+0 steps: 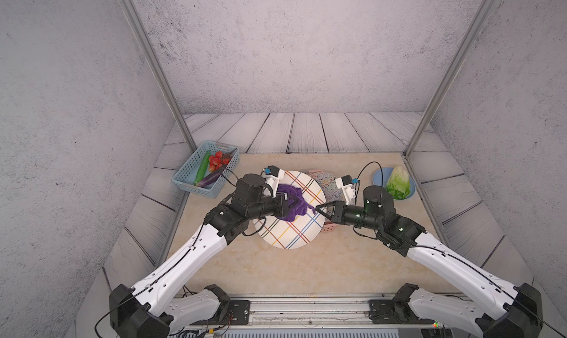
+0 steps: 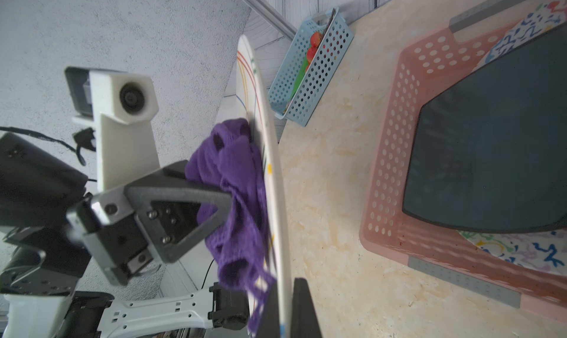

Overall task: Wipe the wet plate dry
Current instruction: Wipe the plate with towel.

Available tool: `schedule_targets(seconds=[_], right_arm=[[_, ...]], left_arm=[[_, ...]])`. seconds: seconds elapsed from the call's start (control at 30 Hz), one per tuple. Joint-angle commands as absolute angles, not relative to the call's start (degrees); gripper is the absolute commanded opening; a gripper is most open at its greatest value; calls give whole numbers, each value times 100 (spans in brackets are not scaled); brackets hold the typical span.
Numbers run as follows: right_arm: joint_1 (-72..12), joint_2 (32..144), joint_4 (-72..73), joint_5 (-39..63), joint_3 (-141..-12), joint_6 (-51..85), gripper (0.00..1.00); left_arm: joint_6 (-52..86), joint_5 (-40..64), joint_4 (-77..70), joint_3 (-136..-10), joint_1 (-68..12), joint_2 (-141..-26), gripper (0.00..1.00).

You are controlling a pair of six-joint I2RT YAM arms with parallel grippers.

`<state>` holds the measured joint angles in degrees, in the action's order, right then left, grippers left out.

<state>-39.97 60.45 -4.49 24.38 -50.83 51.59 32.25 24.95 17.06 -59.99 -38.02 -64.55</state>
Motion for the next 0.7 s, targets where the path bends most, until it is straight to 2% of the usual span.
schedule_targets(seconds=[0.0, 0.13, 0.23, 0.33, 0.4, 0.5, 0.67], right_arm=[[-4052, 5774, 520, 2197, -5596, 5092, 0], [-4052, 5574, 283, 1886, -5640, 5086, 0], [-4056, 5445, 255, 2031, -5475, 5046, 0], [-4115, 5544, 226, 2591, -5319, 5088, 0], [-4221, 5619, 523, 2810, -5091, 5244, 0], [-4256, 5604, 636, 2686, -5020, 5251, 0], [-4235, 5624, 823, 2218, -5181, 5236, 0]], left_arm=[[2988, 2997, 1781, -5436, -3980, -6415, 0], [3128, 2080, 1839, -4813, -3963, -5732, 0], [3229, 1288, 2344, -5116, -3707, -5645, 0], [3227, 1379, 2521, -5818, -3434, -6097, 0], [3164, 1857, 2255, -6309, -3448, -6552, 0], [3109, 2669, 1726, -6650, -3687, -6975, 0], [2799, 2714, 1667, -6617, -4180, -7091, 0]])
